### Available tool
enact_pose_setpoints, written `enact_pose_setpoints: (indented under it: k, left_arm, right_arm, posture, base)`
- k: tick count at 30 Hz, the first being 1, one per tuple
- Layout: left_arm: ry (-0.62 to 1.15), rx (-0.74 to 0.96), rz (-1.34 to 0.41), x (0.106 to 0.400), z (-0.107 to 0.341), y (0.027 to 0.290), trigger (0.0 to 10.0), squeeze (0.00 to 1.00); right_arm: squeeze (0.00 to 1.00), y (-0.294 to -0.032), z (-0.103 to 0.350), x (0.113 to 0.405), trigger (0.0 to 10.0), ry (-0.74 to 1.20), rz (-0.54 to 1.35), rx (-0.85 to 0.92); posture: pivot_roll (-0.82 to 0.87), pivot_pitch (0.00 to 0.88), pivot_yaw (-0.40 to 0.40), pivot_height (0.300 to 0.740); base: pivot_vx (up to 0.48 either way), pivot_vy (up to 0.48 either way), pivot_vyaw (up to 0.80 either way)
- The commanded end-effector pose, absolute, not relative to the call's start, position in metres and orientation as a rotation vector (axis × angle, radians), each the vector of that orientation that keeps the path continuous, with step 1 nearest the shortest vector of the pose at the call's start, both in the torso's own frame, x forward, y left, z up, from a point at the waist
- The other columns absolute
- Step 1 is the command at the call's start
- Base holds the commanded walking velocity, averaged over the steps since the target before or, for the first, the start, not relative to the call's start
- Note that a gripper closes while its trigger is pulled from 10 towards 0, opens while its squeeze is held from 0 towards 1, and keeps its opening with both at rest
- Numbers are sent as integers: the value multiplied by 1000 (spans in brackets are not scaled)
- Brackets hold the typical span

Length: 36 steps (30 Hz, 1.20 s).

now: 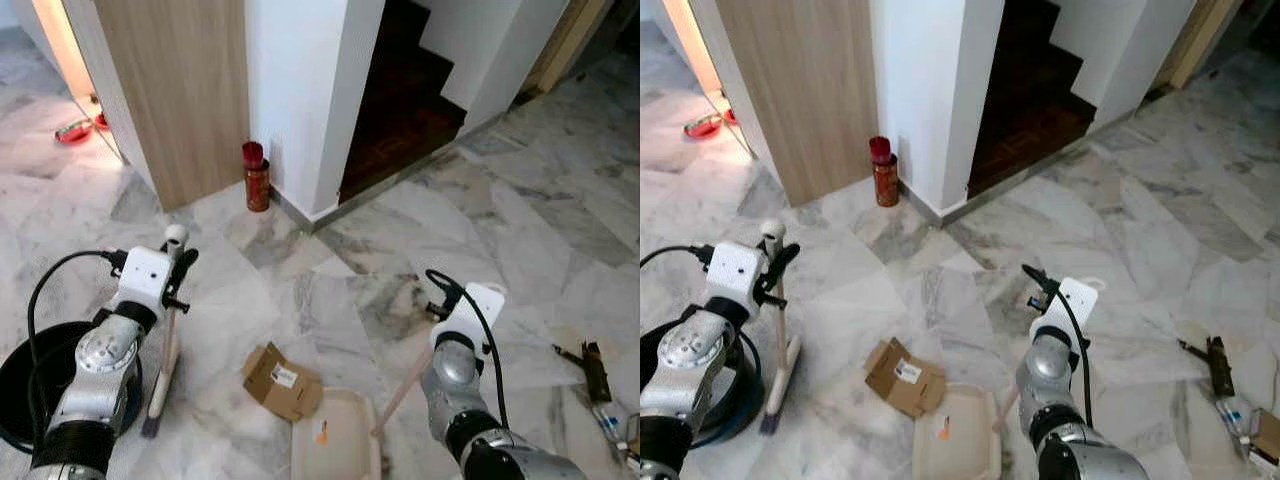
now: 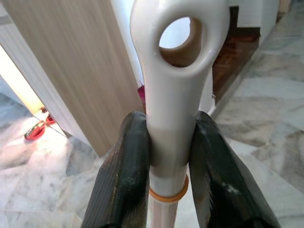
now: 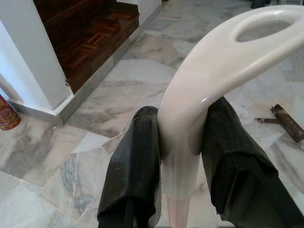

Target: Sweep floor

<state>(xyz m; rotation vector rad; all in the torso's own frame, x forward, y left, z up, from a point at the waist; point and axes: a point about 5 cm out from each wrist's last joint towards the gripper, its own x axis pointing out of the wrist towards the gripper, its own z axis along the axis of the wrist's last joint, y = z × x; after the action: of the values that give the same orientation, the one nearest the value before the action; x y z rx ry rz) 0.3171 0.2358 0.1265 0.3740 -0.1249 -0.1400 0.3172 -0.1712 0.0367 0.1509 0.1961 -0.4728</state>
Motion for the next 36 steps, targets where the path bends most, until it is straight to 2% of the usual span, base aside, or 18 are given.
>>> enact_pose_setpoints:
  k: [1,8,14,22,36]
  left_arm:
    - [-160,308,-145,323,130,229,10000,0]
    - [-184,168,-144,330,129,222,10000,0]
    - [-177,102,-213,332,124,205,10000,0]
    - [-148,-51,-401,333,122,179,10000,0]
    - [-197,-116,-479,333,144,179,10000,0]
  right_arm:
    - [0,-179,32,312,10000,206,-496,139]
    - [0,-178,32,312,10000,206,-491,139]
    - [0,-178,32,312,10000,206,-488,141]
    - [0,-179,29,310,10000,218,-486,136]
    - [0,-174,31,314,10000,226,-475,146]
  posture:
    - [98,102,-150,740]
    - [91,102,-153,740]
    - [88,109,-158,740]
    - [91,109,-157,740]
    - [112,105,-155,740]
  base:
    - [0,0,0]
    - [0,0,0]
    - [0,0,0]
    - [0,0,0]
    - [0,0,0]
